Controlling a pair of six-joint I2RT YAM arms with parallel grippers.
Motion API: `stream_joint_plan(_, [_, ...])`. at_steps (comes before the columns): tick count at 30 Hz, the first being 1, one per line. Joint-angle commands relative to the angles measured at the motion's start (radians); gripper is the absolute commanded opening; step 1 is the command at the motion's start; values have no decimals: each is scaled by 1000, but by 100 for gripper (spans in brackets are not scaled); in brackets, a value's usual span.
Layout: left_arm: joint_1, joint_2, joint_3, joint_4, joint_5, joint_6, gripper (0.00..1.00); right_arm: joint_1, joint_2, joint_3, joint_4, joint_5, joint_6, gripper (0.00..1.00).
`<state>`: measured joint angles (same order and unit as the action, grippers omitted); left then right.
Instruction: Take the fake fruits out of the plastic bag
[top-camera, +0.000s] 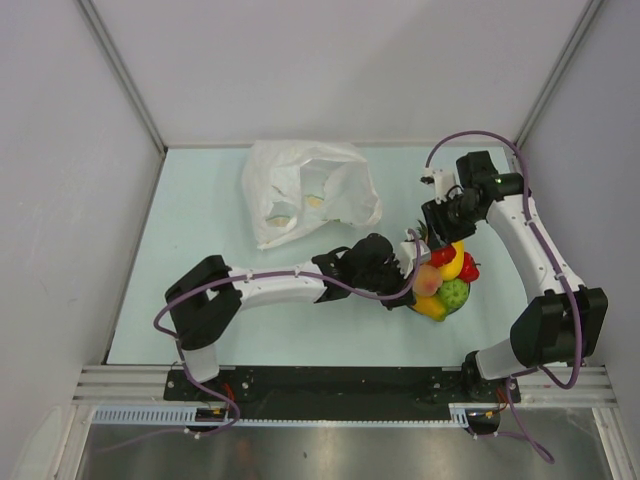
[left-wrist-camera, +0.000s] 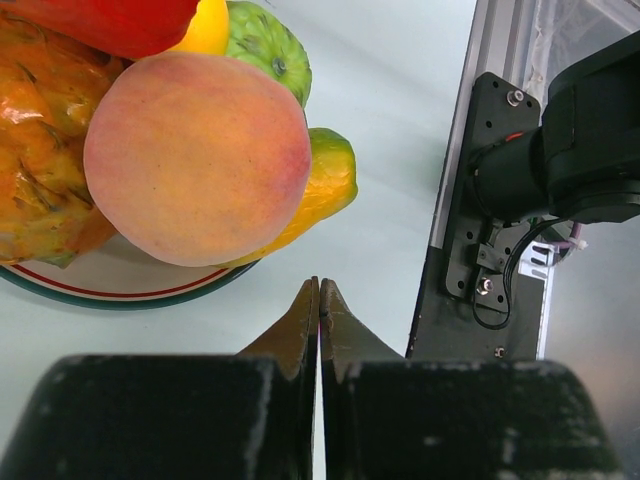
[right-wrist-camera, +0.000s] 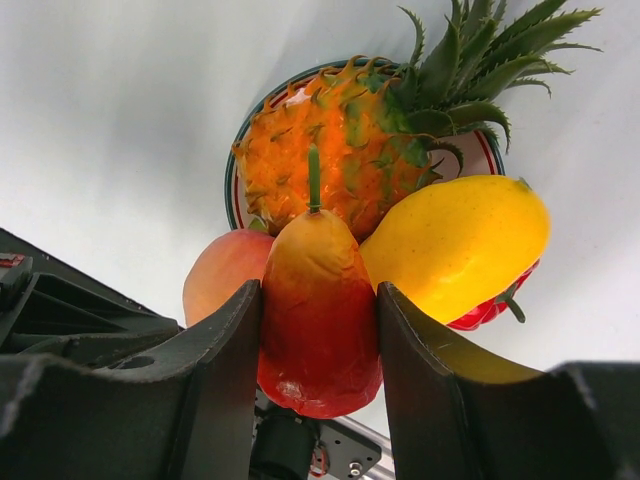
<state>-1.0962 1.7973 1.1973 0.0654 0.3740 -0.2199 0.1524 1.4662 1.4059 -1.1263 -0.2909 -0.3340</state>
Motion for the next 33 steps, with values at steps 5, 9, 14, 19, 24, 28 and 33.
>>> stream_joint_plan(5, [9,19,56,34,29,-15,0,21,6,-1,8,29,-10,39])
stream_joint_plan(9, [9,27,61,36,32,-16,0,24,9,1,7,32,-10,42])
stream_joint_plan(14, [10,27,62,36,28,-15,0,30,17,1,8,35,-10,44])
stream_joint_plan(19, [12,43,71,37,28,-15,0,33,19,1,10,36,-5,48])
stream_joint_plan(24, [12,54,84,37,32,-16,0,33,20,1,5,47,-8,53])
stream_joint_plan(28, [12,59,87,39,32,-16,0,36,22,1,5,49,-8,55])
stream_joint_plan(33, [13,62,88,39,29,-16,0,36,25,1,10,47,-8,60])
